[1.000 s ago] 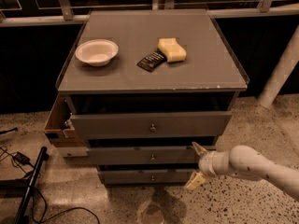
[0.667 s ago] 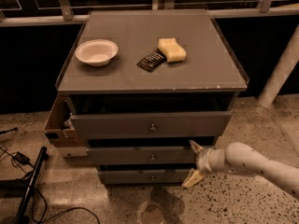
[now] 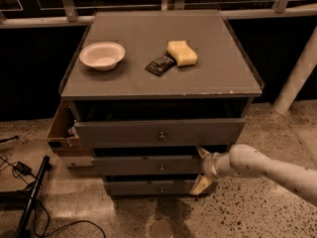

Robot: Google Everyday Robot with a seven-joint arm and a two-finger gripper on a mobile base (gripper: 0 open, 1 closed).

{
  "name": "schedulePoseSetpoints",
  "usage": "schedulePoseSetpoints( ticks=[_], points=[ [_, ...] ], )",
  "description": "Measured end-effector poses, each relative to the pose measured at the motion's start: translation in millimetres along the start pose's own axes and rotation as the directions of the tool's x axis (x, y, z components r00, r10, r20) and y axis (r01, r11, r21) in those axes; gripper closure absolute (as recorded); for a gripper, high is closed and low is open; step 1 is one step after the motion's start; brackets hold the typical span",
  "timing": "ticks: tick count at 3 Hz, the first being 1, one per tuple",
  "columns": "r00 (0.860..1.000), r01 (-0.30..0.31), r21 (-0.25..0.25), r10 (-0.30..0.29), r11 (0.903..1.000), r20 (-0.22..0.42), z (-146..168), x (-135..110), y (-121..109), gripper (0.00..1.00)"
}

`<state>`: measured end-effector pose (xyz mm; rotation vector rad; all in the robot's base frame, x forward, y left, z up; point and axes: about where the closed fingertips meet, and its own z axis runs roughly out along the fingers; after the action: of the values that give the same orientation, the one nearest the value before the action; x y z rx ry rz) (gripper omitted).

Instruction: Open middle drawer

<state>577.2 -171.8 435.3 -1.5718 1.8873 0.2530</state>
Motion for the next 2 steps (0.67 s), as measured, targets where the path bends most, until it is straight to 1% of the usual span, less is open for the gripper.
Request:
schedulePoseSetpoints(
  ticks=[1, 2],
  points=[
    [0.998, 0.045, -0.05, -0.047, 0.9977, -0.044, 31.4, 0.1, -12.9, 0.0],
    [0.998, 0.045, -0.051, -0.047, 0.9977, -0.044, 31.5, 0.2, -12.8, 0.0]
  ],
)
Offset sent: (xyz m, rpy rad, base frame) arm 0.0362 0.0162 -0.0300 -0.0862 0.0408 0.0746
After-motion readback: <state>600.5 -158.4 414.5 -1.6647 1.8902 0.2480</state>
